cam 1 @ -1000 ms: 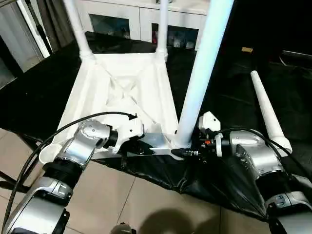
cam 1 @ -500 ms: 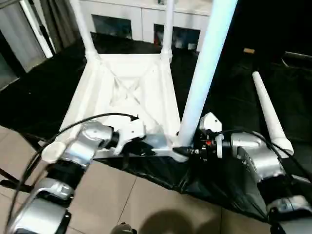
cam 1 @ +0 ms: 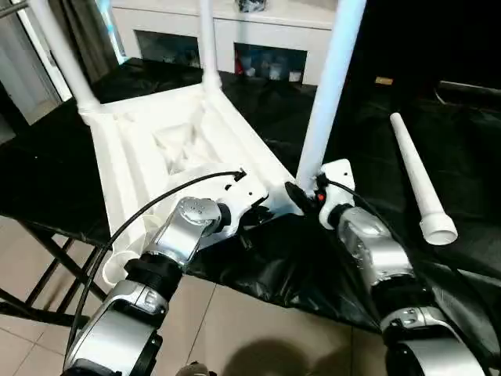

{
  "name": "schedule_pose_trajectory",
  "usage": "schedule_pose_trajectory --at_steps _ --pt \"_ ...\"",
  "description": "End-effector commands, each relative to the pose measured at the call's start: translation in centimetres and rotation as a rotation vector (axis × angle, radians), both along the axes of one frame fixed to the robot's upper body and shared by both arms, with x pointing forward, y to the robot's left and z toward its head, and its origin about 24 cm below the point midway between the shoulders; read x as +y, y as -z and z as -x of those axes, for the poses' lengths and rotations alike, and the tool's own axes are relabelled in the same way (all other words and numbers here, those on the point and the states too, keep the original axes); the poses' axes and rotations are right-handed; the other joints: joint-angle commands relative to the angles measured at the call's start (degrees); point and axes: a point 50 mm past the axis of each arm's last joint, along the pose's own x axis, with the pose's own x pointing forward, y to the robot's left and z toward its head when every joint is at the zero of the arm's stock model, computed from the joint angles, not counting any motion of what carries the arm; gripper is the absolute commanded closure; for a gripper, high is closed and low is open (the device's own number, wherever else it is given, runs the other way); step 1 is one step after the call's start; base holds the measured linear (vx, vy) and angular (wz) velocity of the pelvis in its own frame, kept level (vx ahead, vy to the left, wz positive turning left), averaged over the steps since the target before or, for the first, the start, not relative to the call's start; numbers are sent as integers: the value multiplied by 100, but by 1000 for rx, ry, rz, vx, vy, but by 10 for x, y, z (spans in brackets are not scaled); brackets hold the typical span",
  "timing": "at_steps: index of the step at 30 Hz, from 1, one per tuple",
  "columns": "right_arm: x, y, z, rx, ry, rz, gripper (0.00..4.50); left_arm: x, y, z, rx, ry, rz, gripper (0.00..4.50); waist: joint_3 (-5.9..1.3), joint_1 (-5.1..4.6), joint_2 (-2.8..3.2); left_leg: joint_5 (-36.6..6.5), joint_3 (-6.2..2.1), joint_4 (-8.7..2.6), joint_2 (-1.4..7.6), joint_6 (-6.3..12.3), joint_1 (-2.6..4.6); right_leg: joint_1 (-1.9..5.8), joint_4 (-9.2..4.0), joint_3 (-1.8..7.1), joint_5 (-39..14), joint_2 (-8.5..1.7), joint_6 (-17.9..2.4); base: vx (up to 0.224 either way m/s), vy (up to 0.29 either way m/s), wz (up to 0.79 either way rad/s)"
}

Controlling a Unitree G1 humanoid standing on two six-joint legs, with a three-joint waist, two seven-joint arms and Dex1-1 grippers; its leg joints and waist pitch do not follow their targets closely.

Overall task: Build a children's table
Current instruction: Rotate leg to tighten

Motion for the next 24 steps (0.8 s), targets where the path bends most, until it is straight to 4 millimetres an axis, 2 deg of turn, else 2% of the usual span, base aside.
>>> schedule_pose_trajectory --at_steps 1,3,5,6,8,10,11,14,15,17,18,19,20,23,24 --pt "50 10 13 50 -202 -56 116 -18 -18 -2 -106 28 53 450 -364 -4 -8 -869 -117 -416 296 262 -8 290 -452 314 -1203 -555 -1076 0 0 0" --pt "48 10 13 47 -203 -58 94 -16 -18 -1 -107 34 52 450 -352 -14 -2 -1003 -114 -426 300 248 4 280 -472 320 -1323 -560 -1081 0 0 0" --pt "39 8 12 15 -238 -33 94 -10 -19 2 -104 76 58 450 -348 -7 22 -1111 -128 -435 306 225 1 293 -480 320 -1458 -574 -1060 0 0 0" --pt "35 7 13 1 -263 -21 94 -7 -19 3 -98 93 54 450 -352 -19 15 -1107 -129 -435 305 227 -15 306 -478 320 -1440 -572 -1053 0 0 0" --pt "26 6 15 -12 -331 12 94 0 -18 6 -93 139 45 450 -361 -36 -4 -1013 -116 -417 291 278 -21 311 -464 321 -1285 -557 -1075 0 0 0" --pt "21 6 16 -18 -368 36 94 4 -17 7 -85 155 36 450 -364 -40 1 -860 -113 -407 302 336 -32 308 -432 322 -1057 -551 -1136 0 0 0" --pt "18 6 17 -19 -399 47 94 7 -17 8 -82 170 33 450 -367 -50 -27 -810 -109 -402 303 369 -39 318 -414 319 -943 -545 -1181 0 0 0" --pt "12 0 24 -38 -583 51 94 22 -16 12 -50 219 25 450 -371 -28 -18 -679 -97 -375 313 504 -52 323 -380 312 -688 -546 -1290 0 0 0" --pt "10 -2 29 -39 -677 50 94 30 -15 15 -32 249 19 450 -381 -21 -51 -649 -82 -362 320 551 -42 319 -367 311 -613 -541 -1319 0 0 0" --pt "8 -3 33 -30 -747 53 94 36 -15 18 -12 276 23 450 -385 0 -21 -544 -82 -355 338 618 -46 315 -328 308 -445 -536 -1376 0 0 0" --pt "8 -3 33 -30 -747 53 94 36 -15 18 -12 276 23 450 -384 3 -37 -542 -82 -354 338 633 -40 313 -329 300 -438 -535 -1391 0 0 0" --pt "7 -4 35 -19 -798 58 94 41 -15 20 0 294 28 450 -380 18 -23 -580 -75 -352 341 639 -33 300 -332 301 -486 -541 -1415 0 0 0" --pt "5 -4 37 -9 -843 61 94 45 -15 22 14 311 31 450 -383 25 -65 -591 -70 -351 339 643 -28 307 -338 301 -516 -543 -1412 0 0 0" --pt "5 -5 37 -1 -883 72 94 48 -15 24 26 335 23 450 -368 39 -40 -657 -76 -364 350 599 -29 289 -352 302 -726 -546 -1378 0 0 0" --pt "5 -6 38 3 -928 88 94 51 -15 26 40 358 15 450 -366 41 -80 -698 -68 -367 350 580 -17 284 -361 303 -819 -542 -1362 0 0 0"
